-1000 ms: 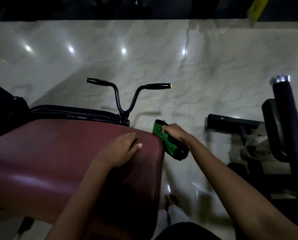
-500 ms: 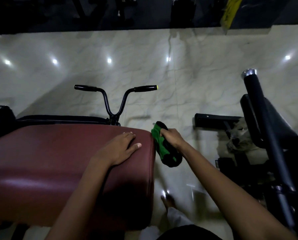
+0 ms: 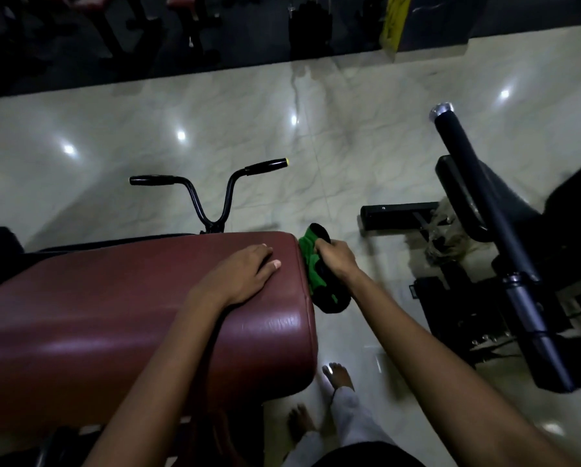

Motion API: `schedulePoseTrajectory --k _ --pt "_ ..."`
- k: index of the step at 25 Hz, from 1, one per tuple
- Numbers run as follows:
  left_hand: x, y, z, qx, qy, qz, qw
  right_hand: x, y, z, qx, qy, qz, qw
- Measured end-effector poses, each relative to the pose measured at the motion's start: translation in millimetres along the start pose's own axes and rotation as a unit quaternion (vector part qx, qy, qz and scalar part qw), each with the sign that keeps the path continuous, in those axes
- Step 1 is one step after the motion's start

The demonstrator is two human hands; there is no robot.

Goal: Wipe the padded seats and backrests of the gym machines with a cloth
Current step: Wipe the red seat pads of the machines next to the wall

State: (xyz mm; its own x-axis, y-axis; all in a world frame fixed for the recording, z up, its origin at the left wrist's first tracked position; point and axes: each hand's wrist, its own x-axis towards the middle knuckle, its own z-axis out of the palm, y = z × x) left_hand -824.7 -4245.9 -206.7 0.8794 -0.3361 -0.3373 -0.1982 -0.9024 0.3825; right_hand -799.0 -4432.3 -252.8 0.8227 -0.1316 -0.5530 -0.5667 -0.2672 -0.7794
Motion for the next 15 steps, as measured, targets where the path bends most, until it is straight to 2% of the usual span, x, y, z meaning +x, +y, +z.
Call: schedulePoseTrajectory --k 6,11,15 --pt "-7.3 1.7 1.2 -0.001 0.003 0.005 1.000 -37.3 22.3 -16.8 0.021 -0.036 -0.011 0.999" --pt "-10.2 6.4 3.2 0.002 0.013 0.005 1.000 -36.2 7.7 -3.4 0.003 0.012 -0.023 1.000" --pt "-15.0 8.3 6.0 -0.006 0.034 0.010 0.999 -54.2 15.2 -6.2 0.003 -0.002 -0.039 0.999"
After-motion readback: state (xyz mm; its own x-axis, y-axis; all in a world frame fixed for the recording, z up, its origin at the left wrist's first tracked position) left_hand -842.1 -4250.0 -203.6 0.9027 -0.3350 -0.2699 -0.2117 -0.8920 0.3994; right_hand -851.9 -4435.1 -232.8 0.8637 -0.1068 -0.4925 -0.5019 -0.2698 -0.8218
